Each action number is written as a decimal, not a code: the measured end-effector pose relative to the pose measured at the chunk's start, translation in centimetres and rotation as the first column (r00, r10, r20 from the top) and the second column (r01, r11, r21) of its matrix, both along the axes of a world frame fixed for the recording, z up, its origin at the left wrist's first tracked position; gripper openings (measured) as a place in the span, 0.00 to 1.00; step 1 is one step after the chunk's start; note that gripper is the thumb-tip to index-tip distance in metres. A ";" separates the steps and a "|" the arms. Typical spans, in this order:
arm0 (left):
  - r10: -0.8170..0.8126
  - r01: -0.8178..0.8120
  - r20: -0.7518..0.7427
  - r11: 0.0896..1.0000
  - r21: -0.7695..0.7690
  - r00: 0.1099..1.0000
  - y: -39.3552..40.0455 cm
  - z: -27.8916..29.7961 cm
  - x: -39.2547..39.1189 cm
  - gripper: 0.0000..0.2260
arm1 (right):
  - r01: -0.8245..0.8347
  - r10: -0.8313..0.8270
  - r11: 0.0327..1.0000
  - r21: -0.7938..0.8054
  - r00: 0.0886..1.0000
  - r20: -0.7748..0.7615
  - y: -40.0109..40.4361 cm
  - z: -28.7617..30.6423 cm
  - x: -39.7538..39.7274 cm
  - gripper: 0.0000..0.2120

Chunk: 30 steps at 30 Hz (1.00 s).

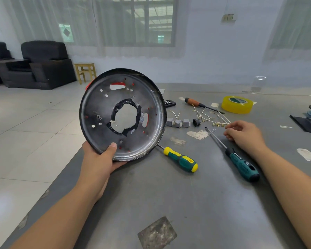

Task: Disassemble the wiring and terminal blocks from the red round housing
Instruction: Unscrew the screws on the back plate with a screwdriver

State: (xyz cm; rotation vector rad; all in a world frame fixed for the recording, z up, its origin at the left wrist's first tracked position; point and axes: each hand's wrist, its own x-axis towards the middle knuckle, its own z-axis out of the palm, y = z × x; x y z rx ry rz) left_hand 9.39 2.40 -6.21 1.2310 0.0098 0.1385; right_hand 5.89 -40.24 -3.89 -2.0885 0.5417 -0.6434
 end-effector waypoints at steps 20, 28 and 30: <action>-0.009 0.008 0.016 1.000 0.012 1.000 0.1 0.0 0.0 0.17 | -0.023 -0.024 0.976 -0.216 0.977 -0.212 -0.9 -0.1 2.5 0.05; -0.007 0.006 0.030 0.999 0.039 1.000 -0.1 0.1 0.0 0.19 | -0.022 -0.023 0.972 -0.234 0.982 -0.188 -0.3 -0.4 3.7 0.06; -0.005 0.004 0.032 0.999 0.042 0.999 0.0 0.0 0.0 0.19 | -0.023 -0.021 0.975 -0.222 0.981 -0.193 -0.5 -0.3 3.6 0.05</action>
